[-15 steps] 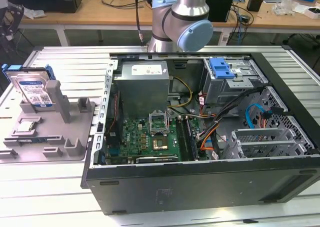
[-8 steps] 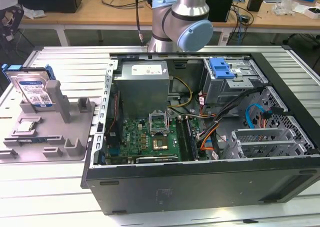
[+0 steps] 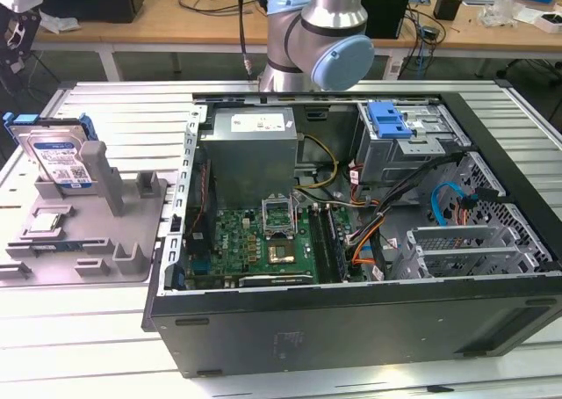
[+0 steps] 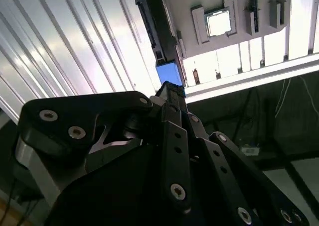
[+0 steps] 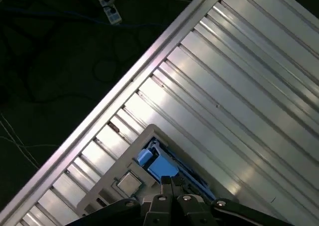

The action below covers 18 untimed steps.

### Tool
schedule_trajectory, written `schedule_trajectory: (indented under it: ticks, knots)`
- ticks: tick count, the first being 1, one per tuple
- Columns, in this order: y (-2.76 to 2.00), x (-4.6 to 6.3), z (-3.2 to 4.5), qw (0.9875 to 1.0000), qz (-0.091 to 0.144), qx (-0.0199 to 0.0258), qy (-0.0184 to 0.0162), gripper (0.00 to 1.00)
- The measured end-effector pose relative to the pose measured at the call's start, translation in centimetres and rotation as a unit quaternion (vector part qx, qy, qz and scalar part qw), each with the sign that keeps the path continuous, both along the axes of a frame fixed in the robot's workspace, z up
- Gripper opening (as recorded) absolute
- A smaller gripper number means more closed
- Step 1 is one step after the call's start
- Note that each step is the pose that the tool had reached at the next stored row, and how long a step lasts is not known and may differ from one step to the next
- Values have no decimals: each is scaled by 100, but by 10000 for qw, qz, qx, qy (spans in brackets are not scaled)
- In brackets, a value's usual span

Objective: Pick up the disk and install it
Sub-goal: 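Pick up the disk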

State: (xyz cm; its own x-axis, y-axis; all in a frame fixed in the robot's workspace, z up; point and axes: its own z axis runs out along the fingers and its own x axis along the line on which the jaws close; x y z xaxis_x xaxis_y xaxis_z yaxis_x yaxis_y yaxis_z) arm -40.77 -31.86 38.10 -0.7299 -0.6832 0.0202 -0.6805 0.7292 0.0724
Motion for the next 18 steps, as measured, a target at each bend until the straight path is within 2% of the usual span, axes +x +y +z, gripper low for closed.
schedule_trajectory:
  ticks: [2,3,5,7,11,13,14,15,17,18]
  knots:
    - [0,0,-1,9992,389,0,-1,11]
    - [0,1,-1,9978,659,0,0,11]
    - [0,2,0,9964,853,0,-5,11]
    - [0,3,-2,9939,1099,-1,-17,11]
    - [0,4,-4,9897,1429,-1,-21,11]
    - [0,4,-6,9865,1639,-1,-21,11]
    - [0,4,-7,9838,1792,0,-21,11]
    - [0,4,-10,9798,1999,0,-21,11]
    - [0,4,-13,9757,2193,0,-21,11]
    - [0,4,-15,9714,2373,1,-21,11]
